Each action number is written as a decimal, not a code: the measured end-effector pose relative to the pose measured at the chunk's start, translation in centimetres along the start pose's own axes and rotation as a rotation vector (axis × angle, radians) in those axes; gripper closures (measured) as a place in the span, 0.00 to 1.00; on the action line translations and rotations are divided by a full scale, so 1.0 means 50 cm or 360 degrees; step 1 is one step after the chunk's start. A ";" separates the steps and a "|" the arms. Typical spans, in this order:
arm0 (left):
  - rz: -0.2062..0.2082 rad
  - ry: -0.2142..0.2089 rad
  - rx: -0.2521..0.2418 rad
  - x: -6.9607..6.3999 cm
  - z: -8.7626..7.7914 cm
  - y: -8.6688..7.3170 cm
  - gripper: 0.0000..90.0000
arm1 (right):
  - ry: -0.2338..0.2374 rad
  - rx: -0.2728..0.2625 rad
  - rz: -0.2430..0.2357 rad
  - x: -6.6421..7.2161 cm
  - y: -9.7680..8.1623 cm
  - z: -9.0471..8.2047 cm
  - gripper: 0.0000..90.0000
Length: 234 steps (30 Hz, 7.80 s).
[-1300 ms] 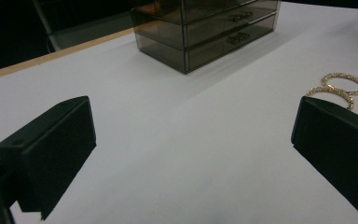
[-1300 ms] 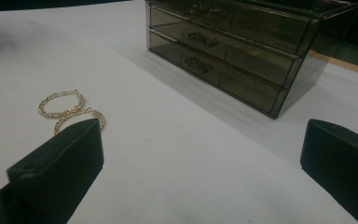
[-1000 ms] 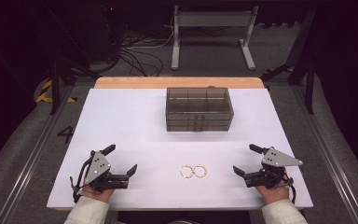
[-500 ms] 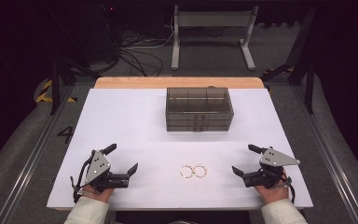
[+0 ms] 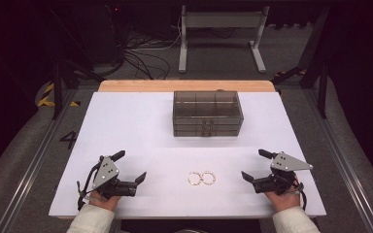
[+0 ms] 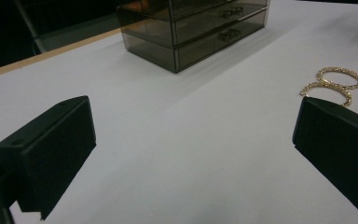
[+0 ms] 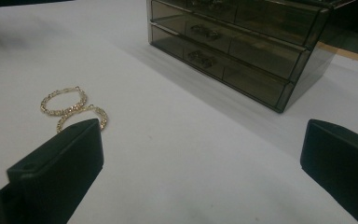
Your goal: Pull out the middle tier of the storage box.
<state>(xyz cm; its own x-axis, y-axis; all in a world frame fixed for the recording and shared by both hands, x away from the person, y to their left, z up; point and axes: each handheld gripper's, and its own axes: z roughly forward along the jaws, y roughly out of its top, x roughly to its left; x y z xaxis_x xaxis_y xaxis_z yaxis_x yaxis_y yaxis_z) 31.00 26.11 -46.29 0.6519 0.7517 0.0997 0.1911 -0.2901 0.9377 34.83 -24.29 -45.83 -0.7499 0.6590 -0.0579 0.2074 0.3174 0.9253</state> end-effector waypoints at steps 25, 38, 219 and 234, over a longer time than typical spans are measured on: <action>-0.0010 -0.0041 0.0034 0.002 0.007 0.000 0.00 | 0.0132 0.0093 -0.0136 0.061 0.116 0.087 0.00; -0.0009 -0.0042 0.0036 0.002 0.007 0.000 0.00 | 0.0187 0.0117 -0.0213 0.072 0.129 0.131 0.00; -0.0001 -0.0067 0.0037 0.002 0.007 0.001 0.01 | -0.1062 0.0724 -0.1924 0.158 0.102 0.346 0.89; 0.0006 -0.0064 0.0041 0.002 0.007 0.001 0.01 | -0.0970 0.0720 -0.1761 0.181 0.116 0.314 0.71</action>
<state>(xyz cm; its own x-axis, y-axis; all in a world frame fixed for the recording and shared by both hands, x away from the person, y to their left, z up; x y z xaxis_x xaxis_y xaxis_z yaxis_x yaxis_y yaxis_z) 31.35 25.96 -46.36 0.6816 0.7263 0.0891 0.2072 -0.3083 0.9285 39.10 -5.77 -46.89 -0.2846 0.0704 -0.9561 -0.0453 0.9952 0.0868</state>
